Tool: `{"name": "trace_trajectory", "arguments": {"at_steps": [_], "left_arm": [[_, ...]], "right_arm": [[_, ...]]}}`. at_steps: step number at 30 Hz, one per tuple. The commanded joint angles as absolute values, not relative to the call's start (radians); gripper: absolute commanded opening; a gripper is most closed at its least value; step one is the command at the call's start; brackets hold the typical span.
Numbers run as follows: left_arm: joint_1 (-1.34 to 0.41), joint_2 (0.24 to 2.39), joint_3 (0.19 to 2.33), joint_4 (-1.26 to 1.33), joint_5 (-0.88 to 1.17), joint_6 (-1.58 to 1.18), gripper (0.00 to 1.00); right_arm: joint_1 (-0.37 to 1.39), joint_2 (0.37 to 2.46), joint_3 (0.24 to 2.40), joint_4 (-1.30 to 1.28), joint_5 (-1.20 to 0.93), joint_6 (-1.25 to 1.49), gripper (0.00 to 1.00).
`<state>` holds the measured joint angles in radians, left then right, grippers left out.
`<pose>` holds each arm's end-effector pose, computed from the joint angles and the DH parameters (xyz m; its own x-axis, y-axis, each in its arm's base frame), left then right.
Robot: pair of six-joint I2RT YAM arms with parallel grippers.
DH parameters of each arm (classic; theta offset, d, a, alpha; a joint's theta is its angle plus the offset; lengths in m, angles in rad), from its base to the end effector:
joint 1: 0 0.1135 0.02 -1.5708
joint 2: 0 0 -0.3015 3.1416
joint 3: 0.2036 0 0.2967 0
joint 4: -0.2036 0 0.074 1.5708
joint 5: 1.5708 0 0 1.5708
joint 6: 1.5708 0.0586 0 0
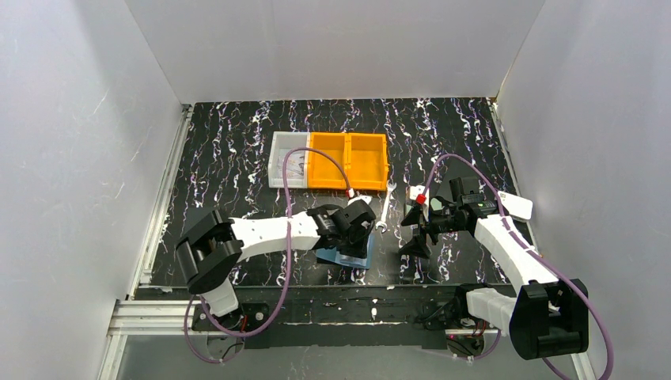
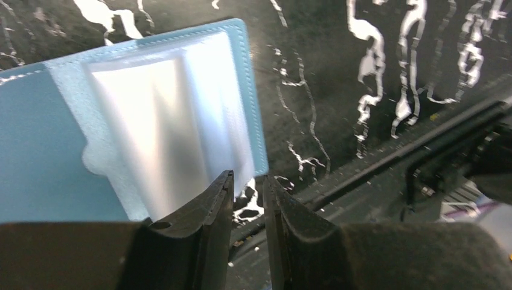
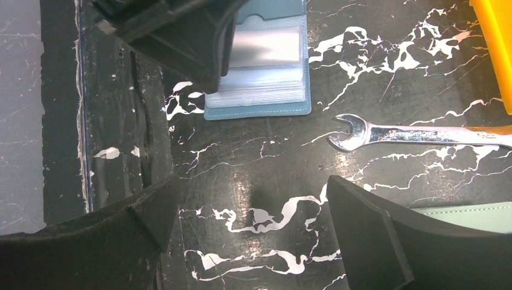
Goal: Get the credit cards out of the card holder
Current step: Open the card holder at the center of the board.
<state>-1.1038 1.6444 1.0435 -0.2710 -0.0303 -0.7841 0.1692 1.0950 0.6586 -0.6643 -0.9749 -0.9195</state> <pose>0.1821 -0.3573 0.1979 -0.8681 0.1539 -0.4719 0.3823 0.8137 -0.4379 0.2077 0.0847 0.2178 -0.1637 -0.4808 -0.8614 -0.9802 0.1777 0.0871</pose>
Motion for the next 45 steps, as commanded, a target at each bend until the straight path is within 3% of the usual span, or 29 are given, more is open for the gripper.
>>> {"name": "trace_trajectory", "arguments": {"at_steps": [1, 9, 20, 45], "left_arm": [[-1.106, 1.682, 1.1, -0.366, -0.148, -0.769, 0.25], [-1.106, 1.744, 1.141, -0.44, -0.22, -0.762, 0.3], [-1.106, 1.77, 1.164, -0.54, -0.305, -0.75, 0.43], [-1.044, 1.634, 1.031, -0.61, -0.455, -0.843, 0.37]], "right_arm": [[0.164, 1.088, 0.699, -0.672, -0.991, -0.923, 1.0], [0.164, 1.091, 0.7, -0.674, -0.99, -0.923, 1.0], [0.164, 1.099, 0.701, -0.675, -0.99, -0.923, 1.0], [0.165, 1.105, 0.706, -0.708, -1.011, -0.953, 1.0]]}}
